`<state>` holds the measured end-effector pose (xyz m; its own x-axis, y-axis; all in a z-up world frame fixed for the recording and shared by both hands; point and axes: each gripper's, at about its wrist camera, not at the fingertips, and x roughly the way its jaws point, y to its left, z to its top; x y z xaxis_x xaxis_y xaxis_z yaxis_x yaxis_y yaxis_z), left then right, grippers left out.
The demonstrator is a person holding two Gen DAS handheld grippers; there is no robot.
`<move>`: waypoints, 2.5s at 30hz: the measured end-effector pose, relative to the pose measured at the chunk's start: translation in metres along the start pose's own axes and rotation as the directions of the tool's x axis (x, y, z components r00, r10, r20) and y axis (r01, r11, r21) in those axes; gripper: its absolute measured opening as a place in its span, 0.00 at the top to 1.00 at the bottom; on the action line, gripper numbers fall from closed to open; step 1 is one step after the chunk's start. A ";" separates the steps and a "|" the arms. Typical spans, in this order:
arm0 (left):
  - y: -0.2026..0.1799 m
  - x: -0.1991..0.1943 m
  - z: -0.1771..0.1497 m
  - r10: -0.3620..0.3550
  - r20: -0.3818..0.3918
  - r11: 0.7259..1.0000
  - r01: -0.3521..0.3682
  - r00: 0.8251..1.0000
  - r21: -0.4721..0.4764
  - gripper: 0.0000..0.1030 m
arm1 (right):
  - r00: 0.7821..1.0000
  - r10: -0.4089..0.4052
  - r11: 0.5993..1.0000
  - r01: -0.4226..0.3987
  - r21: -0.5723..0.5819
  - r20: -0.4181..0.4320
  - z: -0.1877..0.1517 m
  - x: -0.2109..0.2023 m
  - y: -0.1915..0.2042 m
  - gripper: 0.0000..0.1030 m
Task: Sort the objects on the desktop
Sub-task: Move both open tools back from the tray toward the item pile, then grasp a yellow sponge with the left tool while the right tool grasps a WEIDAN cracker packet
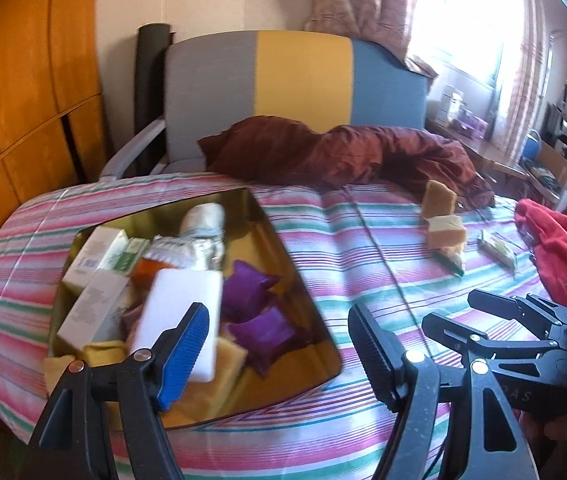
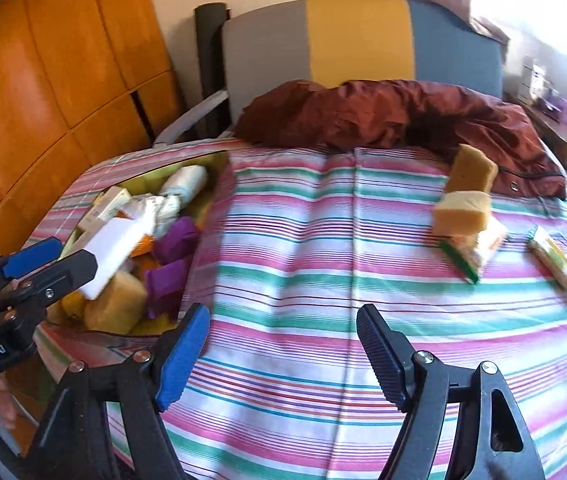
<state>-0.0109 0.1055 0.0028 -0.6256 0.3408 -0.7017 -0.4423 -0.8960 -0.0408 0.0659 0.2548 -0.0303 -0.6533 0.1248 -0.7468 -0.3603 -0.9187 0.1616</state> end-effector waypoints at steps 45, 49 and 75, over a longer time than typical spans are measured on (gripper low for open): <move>-0.136 0.125 0.065 -0.363 -0.219 0.929 0.369 0.906 -0.013 0.21 | 0.925 -0.364 0.876 0.380 0.298 -0.110 0.026 -0.006 -0.271 0.15; -0.145 0.137 0.070 -0.366 -0.226 0.927 0.376 0.903 0.002 0.20 | 0.912 -0.391 0.895 0.408 0.181 -0.121 0.035 0.011 -0.287 0.15; -0.216 0.238 0.105 -0.430 -0.349 0.873 0.482 0.833 0.073 0.21 | 0.948 -0.251 0.967 0.254 -0.012 -0.194 0.049 0.083 -0.340 0.14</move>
<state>-0.1317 0.4105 -0.0811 -0.1062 0.5695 -0.8151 -0.7343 -0.5976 -0.3219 0.1015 0.5954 -0.1161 -0.4001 0.2768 -0.8737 -0.5067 -0.8612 -0.0408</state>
